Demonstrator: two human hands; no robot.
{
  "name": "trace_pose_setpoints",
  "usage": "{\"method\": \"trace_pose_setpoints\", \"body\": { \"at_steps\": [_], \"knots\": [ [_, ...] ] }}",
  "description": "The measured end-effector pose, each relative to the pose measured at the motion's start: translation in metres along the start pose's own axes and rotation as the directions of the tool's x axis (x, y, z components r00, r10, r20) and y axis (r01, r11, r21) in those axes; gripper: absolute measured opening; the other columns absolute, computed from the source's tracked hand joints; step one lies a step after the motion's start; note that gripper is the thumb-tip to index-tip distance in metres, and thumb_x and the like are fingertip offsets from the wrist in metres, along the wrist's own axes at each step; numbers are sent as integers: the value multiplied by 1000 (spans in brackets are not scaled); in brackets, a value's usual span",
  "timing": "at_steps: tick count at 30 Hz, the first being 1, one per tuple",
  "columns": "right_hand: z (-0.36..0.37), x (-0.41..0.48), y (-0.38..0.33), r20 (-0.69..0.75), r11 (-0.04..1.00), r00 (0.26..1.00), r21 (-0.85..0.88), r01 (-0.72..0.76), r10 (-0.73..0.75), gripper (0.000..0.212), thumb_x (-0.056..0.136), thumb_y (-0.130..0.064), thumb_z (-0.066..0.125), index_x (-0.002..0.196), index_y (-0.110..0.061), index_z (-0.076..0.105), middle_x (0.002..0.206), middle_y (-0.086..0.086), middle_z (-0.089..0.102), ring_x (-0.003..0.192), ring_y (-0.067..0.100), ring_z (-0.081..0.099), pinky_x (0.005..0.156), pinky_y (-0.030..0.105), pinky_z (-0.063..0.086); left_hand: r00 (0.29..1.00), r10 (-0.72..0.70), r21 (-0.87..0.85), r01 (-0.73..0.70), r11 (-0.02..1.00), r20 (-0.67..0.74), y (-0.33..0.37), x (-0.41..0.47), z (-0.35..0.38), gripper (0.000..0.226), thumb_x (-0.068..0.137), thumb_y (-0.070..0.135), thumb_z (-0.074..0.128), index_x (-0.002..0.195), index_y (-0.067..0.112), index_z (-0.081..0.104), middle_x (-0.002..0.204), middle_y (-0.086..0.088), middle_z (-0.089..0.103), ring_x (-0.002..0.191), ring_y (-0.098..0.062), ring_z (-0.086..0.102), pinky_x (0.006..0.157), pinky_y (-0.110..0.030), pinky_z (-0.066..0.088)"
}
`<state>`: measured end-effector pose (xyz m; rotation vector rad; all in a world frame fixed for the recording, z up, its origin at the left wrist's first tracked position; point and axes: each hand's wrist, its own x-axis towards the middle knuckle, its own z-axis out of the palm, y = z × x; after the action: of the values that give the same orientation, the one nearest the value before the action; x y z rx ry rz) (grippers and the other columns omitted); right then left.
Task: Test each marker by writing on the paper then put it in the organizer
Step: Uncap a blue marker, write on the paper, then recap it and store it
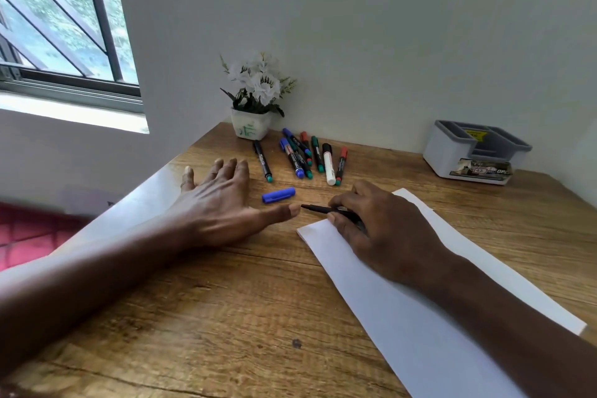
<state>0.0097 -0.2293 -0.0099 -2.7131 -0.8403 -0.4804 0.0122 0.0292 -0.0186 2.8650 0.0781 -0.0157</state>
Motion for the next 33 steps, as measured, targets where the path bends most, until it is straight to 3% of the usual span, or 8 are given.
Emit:
{"method": "trace_pose_setpoints", "body": {
  "at_steps": [9, 12, 14, 17, 19, 21, 25, 33],
  "knots": [
    [-3, 1, 0, -92, 1000, 996, -16, 9, -11, 29, 101, -35, 54, 120, -21, 70, 99, -7, 64, 84, 12, 59, 61, 14, 34, 998, 35, 71, -39, 997, 54, 1, 5, 7, 154, 39, 114, 15, 161, 22, -9, 168, 1, -13, 155, -16, -11, 122, -59, -8],
    [-8, 2, 2, -213, 956, 975, 293, -3, 68, 35, 100, -15, 58, 132, -28, 60, 85, -11, 65, 68, 17, 67, 59, 19, 48, 998, 45, 88, -50, 995, 51, 2, 4, 7, 154, 38, 114, 11, 160, 22, -10, 168, 1, -13, 155, -17, -11, 122, -59, -8],
    [-11, 0, -2, -128, 800, 981, 599, -41, 145, 36, 102, -8, 54, 128, -32, 63, 89, -5, 67, 57, 23, 71, 51, 26, 53, 998, 46, 94, -51, 994, 51, 3, 4, 7, 155, 38, 114, 9, 160, 21, -11, 168, 0, -14, 155, -18, -11, 122, -60, -8],
    [-14, -4, -9, 145, 329, 973, 923, -199, 180, 37, 101, -5, 41, 114, -16, 74, 93, 9, 72, 74, 31, 75, 61, 30, 57, 998, 37, 98, -43, 994, 54, 4, 3, 7, 155, 37, 114, 8, 160, 22, -11, 168, 0, -14, 155, -18, -11, 122, -60, -7],
    [-17, -7, -12, 271, 37, 957, 960, -276, 102, 45, 86, -6, 39, 115, -9, 74, 92, 14, 71, 85, 28, 72, 69, 30, 58, 998, 34, 98, -40, 994, 56, 5, 3, 7, 156, 36, 114, 7, 160, 22, -10, 168, -1, -13, 155, -19, -11, 122, -60, -6],
    [-18, -9, -15, 309, -63, 950, 950, -306, 45, 49, 76, -3, 42, 115, -7, 71, 89, 13, 68, 86, 23, 67, 71, 29, 56, 998, 38, 91, -43, 995, 57, 5, 3, 6, 156, 35, 114, 8, 161, 22, -8, 169, -1, -12, 155, -18, -11, 122, -61, -4],
    [-11, -9, -24, 280, 133, 955, 947, -291, 97, 11, 85, -24, 70, 94, -18, 67, 73, 4, 59, 71, 18, 57, 59, 27, 47, 997, 45, 81, -50, 995, 56, 6, 0, 5, 156, 36, 114, 8, 161, 22, -6, 169, -1, -12, 155, -18, -10, 123, -61, -1],
    [-12, -5, -20, 191, 559, 974, 798, -226, 121, 28, 101, -27, 54, 99, -10, 76, 79, 11, 72, 73, 20, 65, 64, 27, 52, 997, 46, 86, -52, 995, 69, 5, 3, 4, 155, 35, 114, 9, 161, 24, -4, 169, -2, -10, 156, -20, -9, 122, -62, -1]
  ]
}}
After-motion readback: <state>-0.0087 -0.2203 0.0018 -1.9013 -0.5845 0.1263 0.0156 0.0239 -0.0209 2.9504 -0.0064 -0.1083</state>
